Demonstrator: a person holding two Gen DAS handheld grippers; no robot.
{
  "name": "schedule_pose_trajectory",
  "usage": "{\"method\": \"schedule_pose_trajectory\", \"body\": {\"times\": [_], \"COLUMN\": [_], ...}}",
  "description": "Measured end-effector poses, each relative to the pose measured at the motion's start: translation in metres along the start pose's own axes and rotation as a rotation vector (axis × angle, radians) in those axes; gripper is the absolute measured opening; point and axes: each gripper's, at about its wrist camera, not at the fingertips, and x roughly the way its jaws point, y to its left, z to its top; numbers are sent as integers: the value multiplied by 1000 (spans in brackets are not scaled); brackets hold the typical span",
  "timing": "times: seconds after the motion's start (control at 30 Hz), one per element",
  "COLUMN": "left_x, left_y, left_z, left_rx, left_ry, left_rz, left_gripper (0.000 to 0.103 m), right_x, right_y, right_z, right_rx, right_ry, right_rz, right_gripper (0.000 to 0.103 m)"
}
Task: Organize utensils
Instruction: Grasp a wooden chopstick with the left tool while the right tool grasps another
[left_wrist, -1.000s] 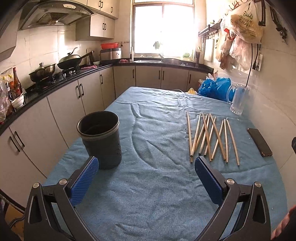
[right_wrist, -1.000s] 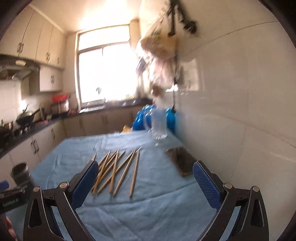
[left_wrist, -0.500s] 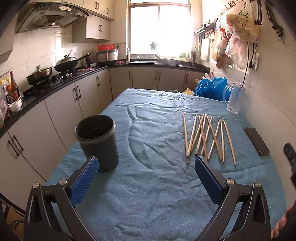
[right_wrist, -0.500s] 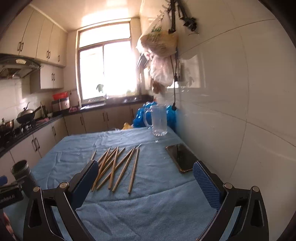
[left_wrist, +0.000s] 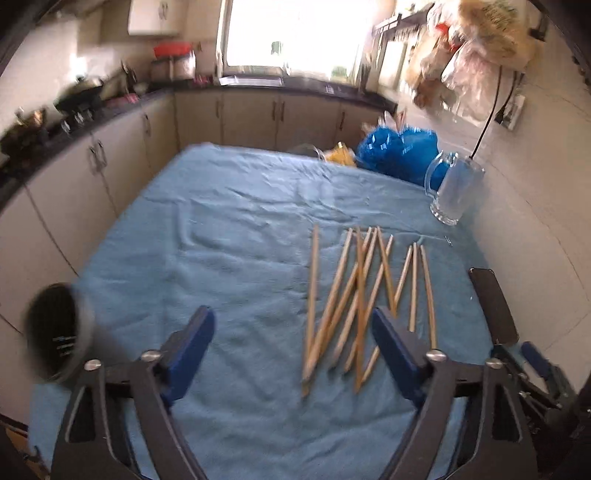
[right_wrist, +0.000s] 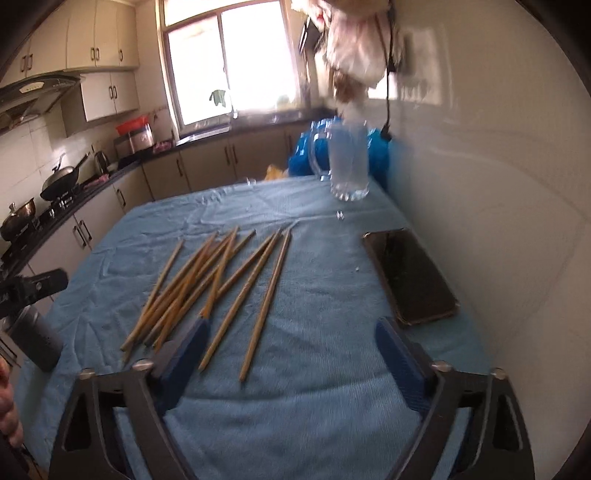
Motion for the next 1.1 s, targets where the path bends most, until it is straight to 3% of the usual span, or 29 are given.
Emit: {"method": "schedule_pose_trajectory", "body": {"times": [0.13, 0.23, 0.43, 0.73, 0.93, 0.97, 1.0, 1.03, 1.1], "left_x": [54, 90, 136, 165, 175, 175, 175, 174, 173], "left_y": [2, 2, -5, -13, -21, -22, -24, -25, -24], "left_z": [23, 33, 49, 56, 62, 62, 62, 61, 62], "left_rx": [-90, -117, -90, -11, 51, 64, 80, 88, 91], "left_ry": [101, 154, 182, 212, 223, 225, 225, 223, 244], "left_rz": [-22, -17, 54, 71, 116, 129, 142, 143, 124], "left_gripper": [63, 56, 56, 56, 54, 51, 40, 22, 7], "right_x": [46, 79, 118, 151, 167, 171, 174, 178, 183], "right_y": [-16, -21, -17, -7, 5, 9, 11, 13, 16], "right_z": [21, 34, 51, 60, 73, 76, 78, 80, 83], "right_rx": [52, 83, 71, 27, -60, -78, -91, -103, -126], "right_ry": [112, 193, 266, 329, 388, 410, 428, 445, 471], "right_rz": [65, 99, 96, 71, -5, -20, -36, -49, -63], "right_gripper": [66, 63, 62, 60, 47, 46, 45, 45, 43]}}
